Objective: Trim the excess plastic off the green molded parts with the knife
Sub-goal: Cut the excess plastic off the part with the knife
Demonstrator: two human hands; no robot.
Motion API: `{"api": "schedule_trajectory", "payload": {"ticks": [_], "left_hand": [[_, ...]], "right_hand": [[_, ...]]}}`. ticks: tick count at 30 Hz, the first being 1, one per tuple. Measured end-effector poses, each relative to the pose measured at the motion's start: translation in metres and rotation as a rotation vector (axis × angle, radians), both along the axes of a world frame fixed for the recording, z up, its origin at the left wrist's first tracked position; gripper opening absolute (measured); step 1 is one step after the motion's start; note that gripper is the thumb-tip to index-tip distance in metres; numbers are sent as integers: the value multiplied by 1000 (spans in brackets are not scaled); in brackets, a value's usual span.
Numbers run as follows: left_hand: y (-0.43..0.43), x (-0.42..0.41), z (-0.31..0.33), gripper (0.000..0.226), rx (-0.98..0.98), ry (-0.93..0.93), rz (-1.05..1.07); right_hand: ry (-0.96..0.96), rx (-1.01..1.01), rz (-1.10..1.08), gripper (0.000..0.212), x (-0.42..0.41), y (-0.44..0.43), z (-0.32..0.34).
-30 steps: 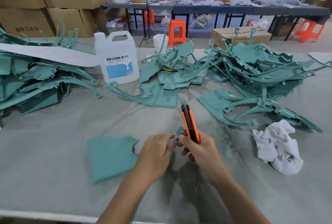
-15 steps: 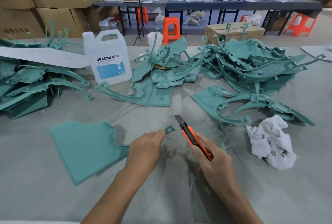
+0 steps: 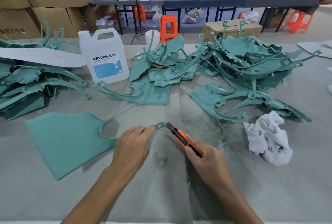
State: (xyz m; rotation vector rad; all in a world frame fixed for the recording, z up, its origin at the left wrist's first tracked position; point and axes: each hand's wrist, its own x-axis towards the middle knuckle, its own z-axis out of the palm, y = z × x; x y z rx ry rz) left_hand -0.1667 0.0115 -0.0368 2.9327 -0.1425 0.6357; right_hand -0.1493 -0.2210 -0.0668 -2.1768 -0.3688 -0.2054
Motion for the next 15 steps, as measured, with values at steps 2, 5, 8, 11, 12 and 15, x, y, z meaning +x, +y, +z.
{"api": "schedule_trajectory", "payload": {"ticks": [2, 5, 8, 11, 12, 15], "left_hand": [[0, 0, 5, 19, -83, -16, -37], [-13, -2, 7, 27, -228, 126, -135], [-39, -6, 0, 22, -210, 227, -288], [-59, -14, -1, 25, -171, 213, -370], [-62, -18, -4, 25, -198, 209, -364], [-58, -32, -15, 41, -278, 200, -322]], "right_hand": [[39, 50, -34, 52, 2, -2, -4], [127, 263, -72, 29, 0, -5, -1], [227, 550, -64, 38, -2, -4, 6], [321, 715, -33, 29, -6, -5, 10], [346, 744, -15, 25, -8, -6, 11], [394, 745, 2, 22, -12, -8, 13]]}}
